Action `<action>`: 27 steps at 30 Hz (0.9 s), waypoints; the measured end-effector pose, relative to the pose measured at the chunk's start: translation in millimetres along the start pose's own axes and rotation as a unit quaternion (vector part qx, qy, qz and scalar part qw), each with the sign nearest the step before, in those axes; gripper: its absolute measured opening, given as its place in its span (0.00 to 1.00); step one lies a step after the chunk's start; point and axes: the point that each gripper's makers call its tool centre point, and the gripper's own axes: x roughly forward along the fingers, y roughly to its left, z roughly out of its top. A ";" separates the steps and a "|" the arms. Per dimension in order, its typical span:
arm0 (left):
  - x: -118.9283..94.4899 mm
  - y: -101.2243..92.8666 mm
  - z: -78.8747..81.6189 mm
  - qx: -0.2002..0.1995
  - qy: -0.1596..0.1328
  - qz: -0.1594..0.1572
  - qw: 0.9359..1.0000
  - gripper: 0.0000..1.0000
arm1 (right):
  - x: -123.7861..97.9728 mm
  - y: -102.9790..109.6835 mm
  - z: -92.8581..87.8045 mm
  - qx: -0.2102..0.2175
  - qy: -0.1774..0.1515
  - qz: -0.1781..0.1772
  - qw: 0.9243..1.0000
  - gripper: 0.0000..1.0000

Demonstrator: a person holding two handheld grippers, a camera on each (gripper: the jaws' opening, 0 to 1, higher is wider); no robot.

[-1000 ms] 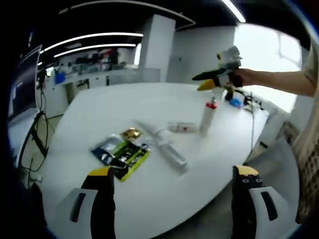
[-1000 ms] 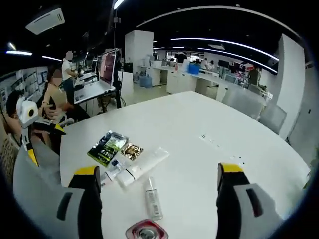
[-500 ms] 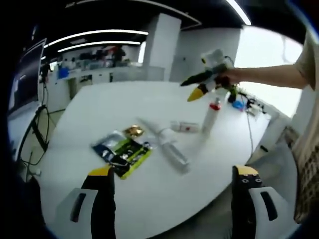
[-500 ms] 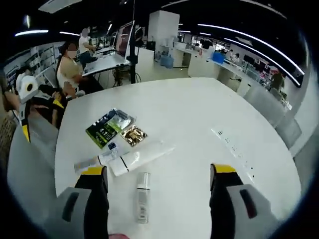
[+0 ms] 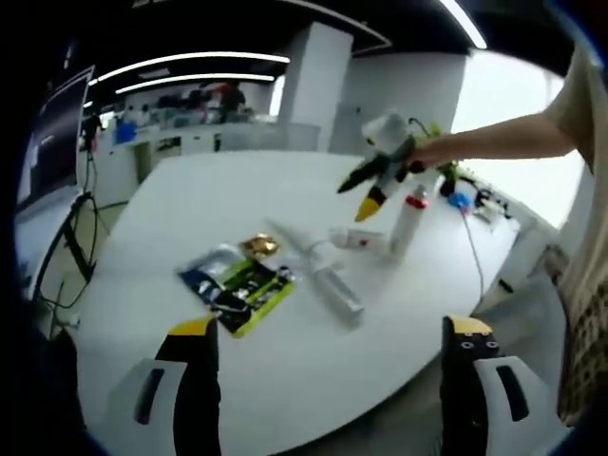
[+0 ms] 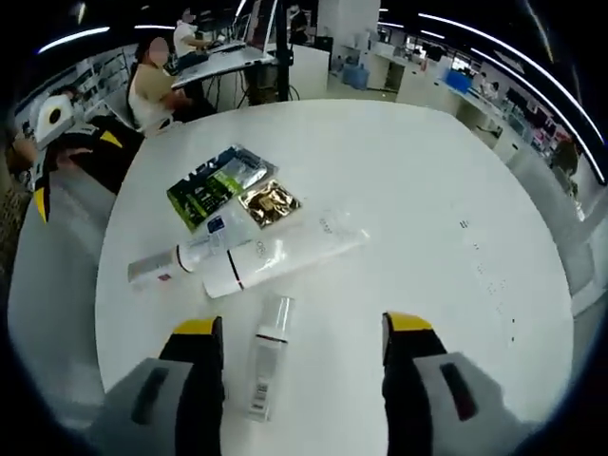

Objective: Arrange the skincare products in the storage area until every visible bottle or jar stands upright without overlapping.

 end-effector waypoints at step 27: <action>1.1 4.7 -3.5 -0.012 0.007 0.008 1.000 0.94 | 39.9 11.8 -40.9 -0.065 0.107 0.046 0.991 0.23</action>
